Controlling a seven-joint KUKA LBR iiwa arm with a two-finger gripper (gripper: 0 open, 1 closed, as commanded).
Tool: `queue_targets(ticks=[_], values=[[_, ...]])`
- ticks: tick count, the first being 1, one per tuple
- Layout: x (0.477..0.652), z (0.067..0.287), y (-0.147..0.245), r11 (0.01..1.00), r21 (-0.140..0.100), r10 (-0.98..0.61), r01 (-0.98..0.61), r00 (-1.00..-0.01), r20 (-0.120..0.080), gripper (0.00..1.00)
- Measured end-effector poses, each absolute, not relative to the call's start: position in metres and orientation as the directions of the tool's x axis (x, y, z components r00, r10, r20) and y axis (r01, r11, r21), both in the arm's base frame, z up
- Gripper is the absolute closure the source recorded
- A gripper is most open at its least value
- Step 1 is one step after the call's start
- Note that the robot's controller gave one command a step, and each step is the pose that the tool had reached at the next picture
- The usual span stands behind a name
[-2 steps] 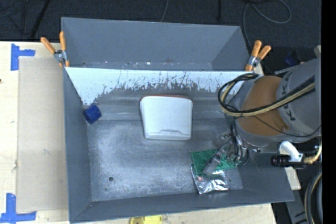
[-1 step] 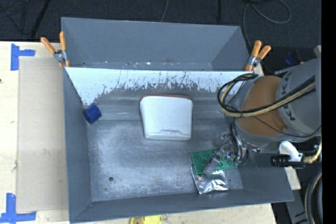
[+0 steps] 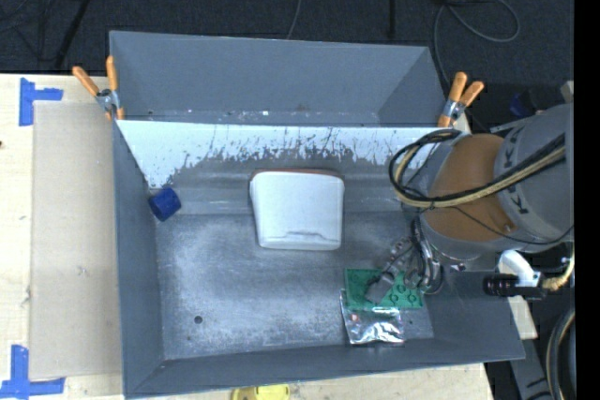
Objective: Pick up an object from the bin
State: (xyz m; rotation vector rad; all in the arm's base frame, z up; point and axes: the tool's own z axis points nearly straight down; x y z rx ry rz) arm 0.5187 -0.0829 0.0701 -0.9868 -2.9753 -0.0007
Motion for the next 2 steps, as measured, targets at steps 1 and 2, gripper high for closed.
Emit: queue_targets(ticks=[1,2], values=[[0.519,0.094,-0.083,0.806,0.001,0.592,0.592,-0.806,-0.001,1.00],[0.520,0.132,-0.083,0.811,0.001,0.586,0.586,-0.811,-0.002,1.00]])
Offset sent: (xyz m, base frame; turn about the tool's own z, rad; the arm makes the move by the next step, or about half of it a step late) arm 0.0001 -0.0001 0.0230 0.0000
